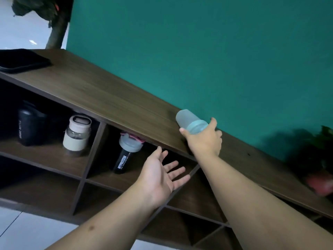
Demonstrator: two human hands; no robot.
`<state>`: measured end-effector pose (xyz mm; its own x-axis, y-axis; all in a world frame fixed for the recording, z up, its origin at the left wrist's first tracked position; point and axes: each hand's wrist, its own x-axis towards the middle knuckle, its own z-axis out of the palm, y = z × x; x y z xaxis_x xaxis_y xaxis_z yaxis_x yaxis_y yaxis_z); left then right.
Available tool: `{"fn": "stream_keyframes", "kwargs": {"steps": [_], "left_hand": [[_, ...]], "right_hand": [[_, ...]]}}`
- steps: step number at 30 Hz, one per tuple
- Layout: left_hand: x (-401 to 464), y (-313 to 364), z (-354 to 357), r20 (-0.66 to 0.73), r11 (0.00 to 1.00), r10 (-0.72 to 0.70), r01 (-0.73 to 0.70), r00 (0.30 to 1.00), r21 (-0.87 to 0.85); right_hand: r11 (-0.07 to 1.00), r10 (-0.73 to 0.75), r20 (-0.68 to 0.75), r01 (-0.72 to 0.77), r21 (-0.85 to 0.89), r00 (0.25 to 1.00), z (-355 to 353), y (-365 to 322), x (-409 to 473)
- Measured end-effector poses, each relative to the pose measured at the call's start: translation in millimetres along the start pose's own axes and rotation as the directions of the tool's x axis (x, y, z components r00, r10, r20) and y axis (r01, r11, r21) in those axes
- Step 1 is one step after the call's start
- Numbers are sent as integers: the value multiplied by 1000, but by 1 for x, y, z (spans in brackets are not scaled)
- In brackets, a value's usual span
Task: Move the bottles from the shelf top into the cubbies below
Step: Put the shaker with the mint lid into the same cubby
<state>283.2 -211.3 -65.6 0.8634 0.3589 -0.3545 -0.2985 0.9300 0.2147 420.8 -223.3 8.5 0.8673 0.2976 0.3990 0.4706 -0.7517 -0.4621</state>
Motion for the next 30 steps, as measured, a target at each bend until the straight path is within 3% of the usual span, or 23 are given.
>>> {"fn": "stream_keyframes", "kwargs": {"steps": [4,11,18,23,26,30], "left_hand": [[8,5,-22,-75,1000,2,0,997,25],[-2,24,-42,-119,998,47,-41,992,51],[-34,40,-33,-76,990,96,-87,992,112],[-57,43,-37,-64,985,111,-101,992,143],[-70,37,-47,-15,991,45,-43,999,125],[-70,26,-70,-178,965,-24,69,984,254]], "right_hand": [[999,-12,-43,10,-47,999,20,-7,6],[985,-160,-2,160,71,987,23,-10,0],[884,-390,-24,382,268,921,-59,-5,-62],[842,-461,98,399,363,882,-108,11,-124],[866,-442,220,349,359,870,-105,25,-159],[899,-390,361,267,347,847,-77,42,-181]]}}
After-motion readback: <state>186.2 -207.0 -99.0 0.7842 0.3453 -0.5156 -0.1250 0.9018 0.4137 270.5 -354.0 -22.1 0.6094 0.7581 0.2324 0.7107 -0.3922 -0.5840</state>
